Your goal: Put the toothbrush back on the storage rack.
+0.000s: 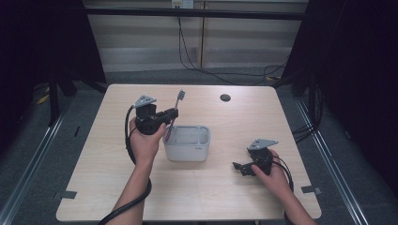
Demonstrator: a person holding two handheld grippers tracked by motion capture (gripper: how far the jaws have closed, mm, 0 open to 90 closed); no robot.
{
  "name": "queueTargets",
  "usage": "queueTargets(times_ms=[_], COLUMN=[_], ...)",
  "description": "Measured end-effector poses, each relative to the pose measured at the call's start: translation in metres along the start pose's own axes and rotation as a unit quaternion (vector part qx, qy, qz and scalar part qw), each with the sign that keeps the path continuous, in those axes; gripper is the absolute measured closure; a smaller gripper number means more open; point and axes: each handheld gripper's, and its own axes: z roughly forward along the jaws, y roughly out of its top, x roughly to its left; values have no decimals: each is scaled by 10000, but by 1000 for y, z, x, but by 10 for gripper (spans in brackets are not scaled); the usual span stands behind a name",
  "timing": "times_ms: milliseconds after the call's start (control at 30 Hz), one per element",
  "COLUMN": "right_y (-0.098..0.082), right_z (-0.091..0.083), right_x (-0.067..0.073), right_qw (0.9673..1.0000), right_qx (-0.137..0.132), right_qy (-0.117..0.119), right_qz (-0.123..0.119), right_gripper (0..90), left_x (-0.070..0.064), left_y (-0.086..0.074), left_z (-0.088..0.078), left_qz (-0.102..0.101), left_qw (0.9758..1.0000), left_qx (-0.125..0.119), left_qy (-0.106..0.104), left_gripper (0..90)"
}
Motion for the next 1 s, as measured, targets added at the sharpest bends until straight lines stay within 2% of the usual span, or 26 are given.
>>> queueTargets(times_ms=[567, 1000], right_y=[0, 0], right_z=[0, 0], right_x=[0, 0], right_qw=[10000, 10000], right_qx=[0, 0], right_qy=[-1, -1], right_qz=[0, -1], right_gripper=[89, 89], left_x=[3, 1], left_y=[-9, -17], left_z=[-8, -14], left_qz=[66, 222], left_qw=[9999, 9994], left_qx=[90, 196], left_qy=[115, 155], left_gripper=[798, 797])
